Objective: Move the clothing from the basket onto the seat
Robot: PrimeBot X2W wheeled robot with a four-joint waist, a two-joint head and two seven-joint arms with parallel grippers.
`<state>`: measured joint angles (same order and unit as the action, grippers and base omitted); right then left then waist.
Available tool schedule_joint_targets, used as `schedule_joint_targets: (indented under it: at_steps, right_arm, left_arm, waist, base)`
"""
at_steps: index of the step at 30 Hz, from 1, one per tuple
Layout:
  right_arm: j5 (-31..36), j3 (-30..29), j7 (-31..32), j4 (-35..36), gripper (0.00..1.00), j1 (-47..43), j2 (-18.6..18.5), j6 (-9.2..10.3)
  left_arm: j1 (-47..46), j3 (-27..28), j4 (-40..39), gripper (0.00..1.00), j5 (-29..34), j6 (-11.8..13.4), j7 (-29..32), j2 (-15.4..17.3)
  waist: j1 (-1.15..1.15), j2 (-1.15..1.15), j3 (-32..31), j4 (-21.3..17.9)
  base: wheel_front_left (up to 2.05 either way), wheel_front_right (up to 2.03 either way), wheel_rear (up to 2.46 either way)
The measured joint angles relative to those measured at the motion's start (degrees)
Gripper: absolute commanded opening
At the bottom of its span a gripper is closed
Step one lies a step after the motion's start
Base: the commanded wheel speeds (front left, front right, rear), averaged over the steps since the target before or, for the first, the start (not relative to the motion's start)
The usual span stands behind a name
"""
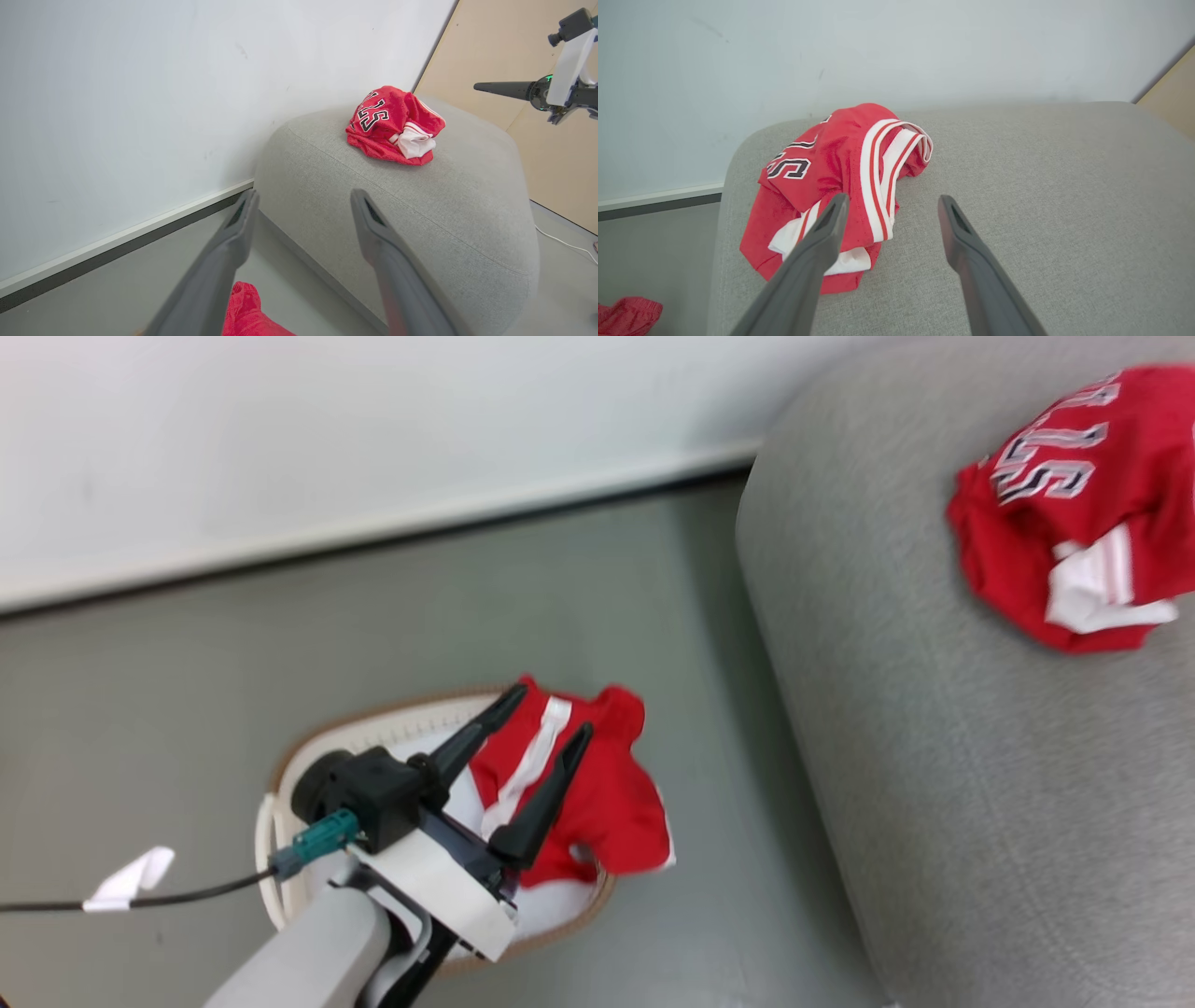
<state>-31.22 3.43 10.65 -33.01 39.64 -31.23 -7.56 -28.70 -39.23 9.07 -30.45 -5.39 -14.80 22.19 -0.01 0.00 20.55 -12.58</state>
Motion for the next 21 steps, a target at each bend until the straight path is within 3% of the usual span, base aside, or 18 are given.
schedule_joint_targets:
  at_steps: [11, 15, 21]
  right_arm:
    - [-5.34, 7.99, -1.00, 14.32, 1.00, -3.62, -3.86, 0.00]
    - [-7.70, 10.12, -3.59, 18.62, 1.00, -4.88, -3.78, 0.00]
    - [-8.58, 10.12, -12.48, 22.39, 1.00, -9.54, -1.71, 0.00]
  left_arm:
    - [4.60, 6.59, 1.92, 1.00, -0.85, 2.41, -0.33, -3.97]
    - [6.38, 9.82, 2.33, 1.00, -0.60, 3.26, -0.33, -3.90]
    - [8.93, 14.26, 2.65, 1.00, 1.20, 4.75, -0.33, -3.74]
  waist:
    - [-0.01, 0.00, -13.07, 0.47]
    - [-0.01, 0.00, -16.55, 1.83]
    - [-0.01, 0.00, -19.17, 5.31]
  base:
    - [0.00, 0.00, 0.00]
    - [0.00, 0.00, 0.00]
    - [0.00, 0.00, 0.00]
